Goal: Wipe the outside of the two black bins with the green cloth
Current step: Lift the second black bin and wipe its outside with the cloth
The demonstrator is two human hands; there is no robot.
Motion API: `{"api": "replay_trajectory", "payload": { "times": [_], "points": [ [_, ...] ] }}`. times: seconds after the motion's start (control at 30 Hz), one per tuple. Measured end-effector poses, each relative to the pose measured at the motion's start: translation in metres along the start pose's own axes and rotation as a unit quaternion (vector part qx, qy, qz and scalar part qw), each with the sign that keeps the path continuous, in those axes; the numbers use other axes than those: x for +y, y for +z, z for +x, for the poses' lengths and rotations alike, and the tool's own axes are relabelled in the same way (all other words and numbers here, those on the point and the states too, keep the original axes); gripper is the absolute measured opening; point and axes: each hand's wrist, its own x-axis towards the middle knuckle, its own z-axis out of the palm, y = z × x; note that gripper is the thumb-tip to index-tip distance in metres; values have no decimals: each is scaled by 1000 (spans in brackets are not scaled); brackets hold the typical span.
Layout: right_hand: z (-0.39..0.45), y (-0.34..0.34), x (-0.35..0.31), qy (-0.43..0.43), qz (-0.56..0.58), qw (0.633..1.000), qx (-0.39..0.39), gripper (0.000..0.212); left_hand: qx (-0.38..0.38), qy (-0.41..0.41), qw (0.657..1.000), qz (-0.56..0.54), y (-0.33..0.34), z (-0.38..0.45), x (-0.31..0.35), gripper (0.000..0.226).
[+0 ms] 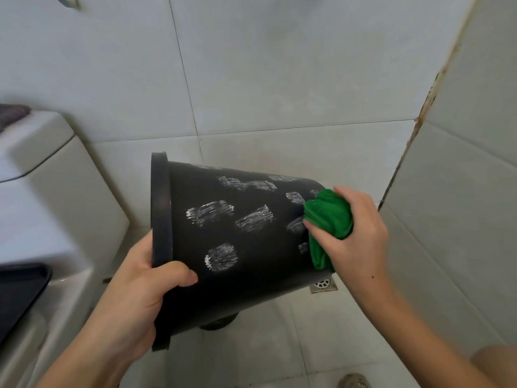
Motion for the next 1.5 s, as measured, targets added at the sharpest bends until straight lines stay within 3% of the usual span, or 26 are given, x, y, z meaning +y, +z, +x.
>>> {"api": "replay_trajectory", "payload": {
  "times": [0.2,0.4,0.6,0.8,1.03,1.2,1.4,1.5],
  "points": [
    [1,0,4,-76,-79,994,4,52,13,13,1000,-7,0,-2,-4,45],
    [14,1,5,-61,-61,996,20,47,11,8,1000,-21,9,-5,-5,44],
    [-8,3,-8,-251,-60,965,-47,42,12,14,1000,-23,1,-2,-4,41],
    [20,-3,7,-3,-33,999,17,46,11,17,999,-36,9,-10,-4,44],
    [-4,1,-9,-142,-33,989,-30,39,24,27,999,-27,8,-9,-3,44],
    [7,2,5,-40,-34,999,-1,33,21,18,999,-40,16,-13,-6,46],
    [-19,0,-11,-175,-40,982,-53,30,20,19,998,-48,17,-12,-5,45],
    [1,-1,5,-64,-44,997,-28,29,11,8,999,-52,17,-12,-7,46]
  ]
}}
